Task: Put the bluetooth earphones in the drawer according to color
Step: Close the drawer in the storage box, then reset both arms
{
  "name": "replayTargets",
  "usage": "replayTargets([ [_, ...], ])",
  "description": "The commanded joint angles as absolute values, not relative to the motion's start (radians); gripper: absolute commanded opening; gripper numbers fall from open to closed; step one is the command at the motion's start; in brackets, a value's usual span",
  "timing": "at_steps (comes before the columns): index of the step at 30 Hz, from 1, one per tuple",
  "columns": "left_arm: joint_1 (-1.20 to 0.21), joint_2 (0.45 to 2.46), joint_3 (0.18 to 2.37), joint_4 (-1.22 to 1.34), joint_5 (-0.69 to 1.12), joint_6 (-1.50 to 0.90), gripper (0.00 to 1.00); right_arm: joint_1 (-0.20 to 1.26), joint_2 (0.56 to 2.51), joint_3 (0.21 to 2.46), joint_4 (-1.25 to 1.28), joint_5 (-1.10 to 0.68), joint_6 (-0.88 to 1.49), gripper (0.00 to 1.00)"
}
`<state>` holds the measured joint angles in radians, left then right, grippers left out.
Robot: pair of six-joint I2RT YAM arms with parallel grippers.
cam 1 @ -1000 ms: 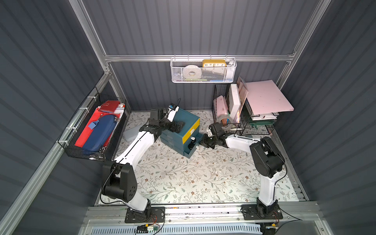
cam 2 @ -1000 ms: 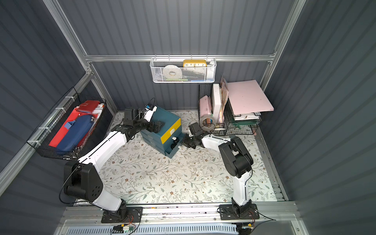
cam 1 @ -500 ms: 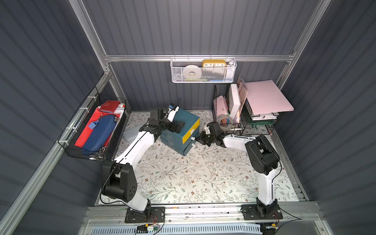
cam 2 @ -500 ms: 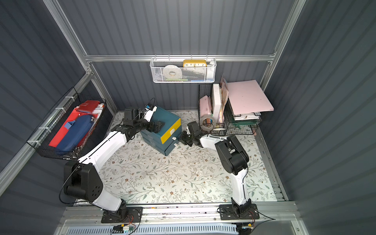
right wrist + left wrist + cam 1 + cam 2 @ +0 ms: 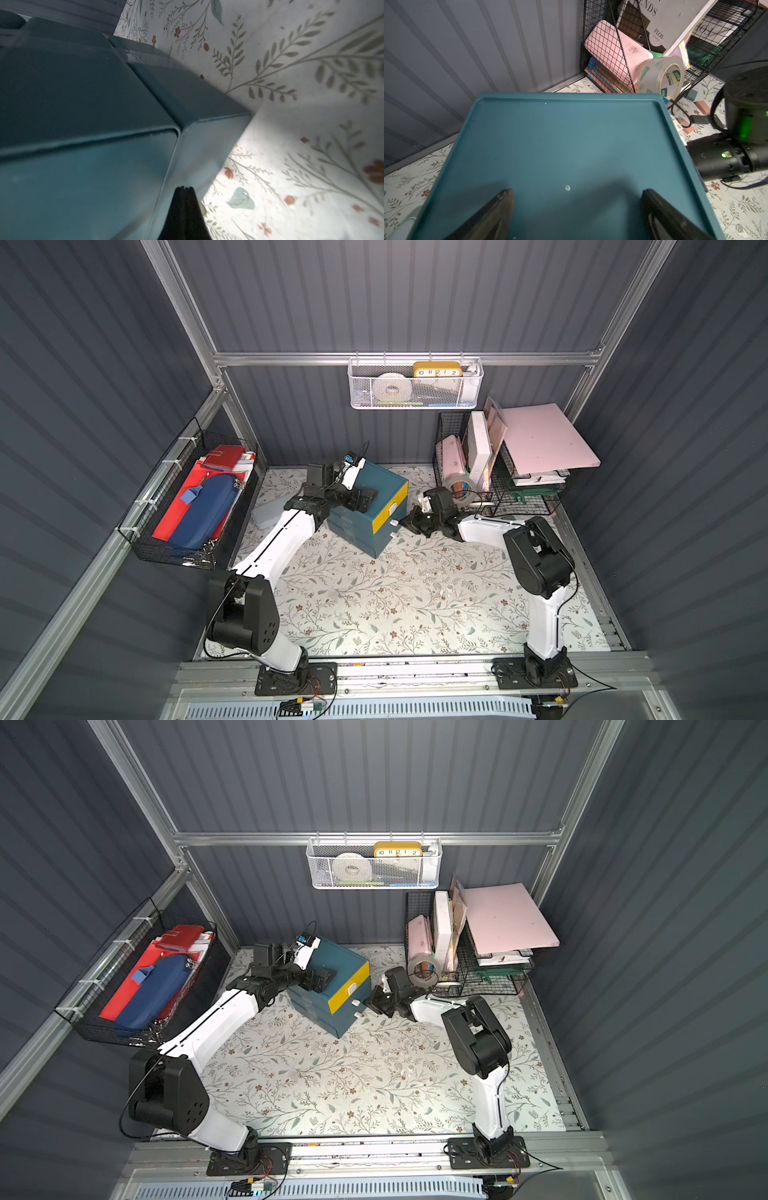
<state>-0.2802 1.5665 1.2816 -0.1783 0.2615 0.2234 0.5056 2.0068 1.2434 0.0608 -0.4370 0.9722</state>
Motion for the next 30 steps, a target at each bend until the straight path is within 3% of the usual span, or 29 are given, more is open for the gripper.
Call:
replayTargets([
  [1, -0.285, 1.523, 1.249, -0.283, 0.164, 0.156, 0.99, 0.463, 1.888, 1.186, -0.006, -0.412, 0.875, 0.00],
  [8, -0.237, 1.371, 1.295, -0.261, -0.085, 0.101, 0.99, 0.357, 1.694, 1.108, -0.258, -0.280, 0.642, 0.00],
  [17, -0.115, 1.245, 1.228, -0.282, -0.244, -0.061, 0.99, 0.168, 1.516, 1.092, -0.406, -0.078, 0.417, 0.03],
  [19, -0.114, 1.231, 1.179, -0.281, -0.272, -0.114, 0.99, 0.128, 1.503, 1.094, -0.423, -0.048, 0.380, 0.19],
  [21, -0.112, 1.203, 1.092, -0.235, -0.317, -0.170, 0.99, 0.089, 1.497, 1.090, -0.430, -0.016, 0.349, 0.51],
  [22, -0.112, 1.185, 1.046, -0.202, -0.333, -0.192, 0.99, 0.075, 1.497, 1.084, -0.426, -0.004, 0.340, 0.60],
  [27, -0.110, 1.098, 0.804, -0.023, -0.417, -0.290, 0.99, 0.016, 1.494, 1.033, -0.348, 0.029, 0.322, 0.71],
  [29, -0.111, 1.093, 0.744, 0.019, -0.456, -0.296, 0.99, 0.014, 1.492, 1.004, -0.298, 0.059, 0.312, 0.84],
  [30, -0.110, 1.096, 0.716, 0.039, -0.483, -0.295, 0.99, 0.014, 1.491, 0.987, -0.273, 0.077, 0.306, 0.98],
])
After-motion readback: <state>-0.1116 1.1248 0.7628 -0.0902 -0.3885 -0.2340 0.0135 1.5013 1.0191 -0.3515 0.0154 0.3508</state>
